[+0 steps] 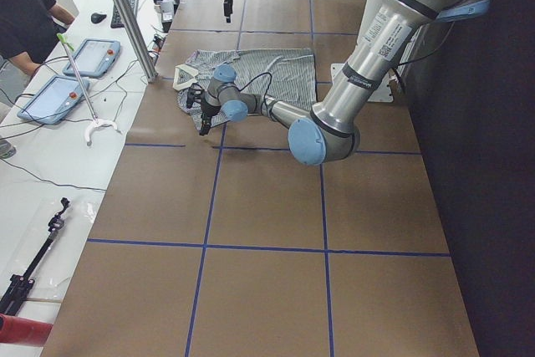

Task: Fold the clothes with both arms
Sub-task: 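Lift the right gripper away while the left gripper moves toward the collar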

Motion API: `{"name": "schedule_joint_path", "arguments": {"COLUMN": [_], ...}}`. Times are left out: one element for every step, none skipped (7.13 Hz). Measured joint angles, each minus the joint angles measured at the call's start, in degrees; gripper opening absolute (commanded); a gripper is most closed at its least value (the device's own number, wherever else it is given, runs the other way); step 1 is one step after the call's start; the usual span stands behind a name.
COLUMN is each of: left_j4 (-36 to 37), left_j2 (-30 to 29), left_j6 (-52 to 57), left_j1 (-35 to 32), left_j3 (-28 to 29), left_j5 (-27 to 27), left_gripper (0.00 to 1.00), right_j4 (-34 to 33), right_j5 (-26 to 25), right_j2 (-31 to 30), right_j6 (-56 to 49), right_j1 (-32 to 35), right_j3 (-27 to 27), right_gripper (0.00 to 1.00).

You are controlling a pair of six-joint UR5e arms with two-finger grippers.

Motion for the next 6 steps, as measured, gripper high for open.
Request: {"name": "schedule_joint_path", "arguments": {"left_j4": [-0.1, -0.1, -0.1, -0.2, -0.1, -0.1], "left_j2": [-0.4, -0.7, -0.9, -1.1, -1.3, -1.5], "left_j6": [0.1, 0.1, 0.2, 0.2, 0.4, 0.7], "left_j1": [0.0, 0.1, 0.1, 0.1, 0.1, 0.1], "left_j3": [0.6, 1.1, 1.4, 1.6, 1.7, 1.8], "left_j5": [0.0, 0.0, 0.0, 0.0, 0.0, 0.0], "left_gripper": [0.86, 0.79, 0.67, 0.47, 0.28, 0.07], "right_j4": [0.0, 0.0, 0.0, 0.0, 0.0, 0.0], "right_j5": [0.0, -0.1, -0.1, -0.1, -0.1, -0.1], "right_j2": [0.0, 0.0, 0.0, 0.0, 0.1, 0.1], "right_j6": [0.0, 0.0, 0.0, 0.0, 0.1, 0.2], "right_j1": [0.0, -0.1, -0.1, -0.1, -0.1, -0.1], "right_j3": [0.0, 0.0, -0.1, -0.1, -0.1, -0.1], "right_gripper": [1.0, 1.0, 1.0, 1.0, 1.0, 1.0]}}
